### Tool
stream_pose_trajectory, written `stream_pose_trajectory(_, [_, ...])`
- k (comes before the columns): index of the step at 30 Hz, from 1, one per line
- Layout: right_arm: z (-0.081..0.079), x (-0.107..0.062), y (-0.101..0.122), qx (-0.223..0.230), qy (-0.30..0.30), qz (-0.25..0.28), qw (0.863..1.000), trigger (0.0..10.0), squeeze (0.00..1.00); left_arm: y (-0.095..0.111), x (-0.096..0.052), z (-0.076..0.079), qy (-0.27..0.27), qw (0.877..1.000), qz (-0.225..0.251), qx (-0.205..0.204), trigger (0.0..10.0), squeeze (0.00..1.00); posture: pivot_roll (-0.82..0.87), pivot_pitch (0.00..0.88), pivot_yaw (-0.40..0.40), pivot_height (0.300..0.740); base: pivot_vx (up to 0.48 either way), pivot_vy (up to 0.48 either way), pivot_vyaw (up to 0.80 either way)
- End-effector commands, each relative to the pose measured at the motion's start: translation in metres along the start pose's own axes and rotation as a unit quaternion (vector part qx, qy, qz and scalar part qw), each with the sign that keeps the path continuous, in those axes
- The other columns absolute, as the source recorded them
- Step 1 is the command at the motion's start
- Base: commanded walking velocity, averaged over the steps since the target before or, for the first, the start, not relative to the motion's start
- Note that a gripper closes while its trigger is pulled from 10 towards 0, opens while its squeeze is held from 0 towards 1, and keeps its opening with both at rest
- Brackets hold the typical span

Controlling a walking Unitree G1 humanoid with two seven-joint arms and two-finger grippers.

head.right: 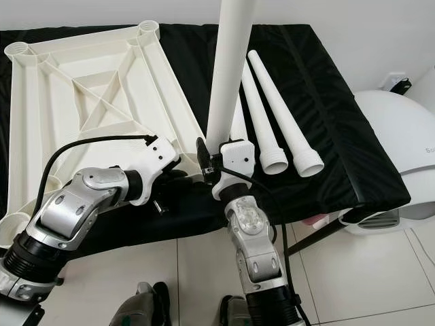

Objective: Building children table

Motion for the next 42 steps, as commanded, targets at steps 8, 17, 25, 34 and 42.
stream_pose_trajectory(8, [0.006, -0.007, -0.018, 0.046, 0.003, -0.043, 0.998, 10.0, 1.00, 0.003, -0.006, -0.015, 0.035, 0.999, 0.003, 0.009, 10.0, 0.00, -0.02, 0.178, -0.022, 0.740, 0.000, 0.000, 0.00])
stream_pose_trajectory(17, [0.002, -0.005, 0.003, 0.078, 0.113, -0.018, 0.990, 10.0, 1.00, 0.003, -0.005, -0.016, 0.038, 0.999, 0.004, 0.007, 10.0, 0.00, -0.03, 0.185, -0.024, 0.740, 0.000, 0.000, 0.00])
stream_pose_trajectory(25, [0.014, -0.002, 0.010, 0.048, 0.158, -0.024, 0.986, 10.0, 1.00, 0.003, -0.006, -0.017, 0.038, 0.999, 0.003, 0.006, 10.0, 0.00, -0.03, 0.194, -0.019, 0.740, 0.000, 0.000, 0.00])
stream_pose_trajectory(34, [0.021, 0.000, 0.014, 0.032, 0.243, -0.049, 0.968, 10.0, 0.00, 0.003, -0.006, -0.018, 0.040, 0.999, 0.002, 0.006, 10.0, 0.00, -0.03, 0.198, -0.017, 0.740, 0.000, 0.000, 0.00])
stream_pose_trajectory(42, [0.022, 0.000, 0.008, 0.016, 0.327, -0.088, 0.941, 10.0, 0.00, 0.002, -0.008, -0.019, 0.043, 0.999, 0.001, 0.003, 10.0, 0.00, -0.03, 0.206, -0.020, 0.740, 0.000, 0.000, 0.00])
Point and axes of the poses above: a point about 5 cm out from each wrist's last joint towards the gripper, its own x axis pointing out of the wrist towards the gripper, its own y axis along the axis of the wrist's last joint, z = x × y, the point moved 5 cm from there along x, pointing out of the wrist towards the gripper, and after that the axes turned 9 degrees about x, right-handed, at the moved point
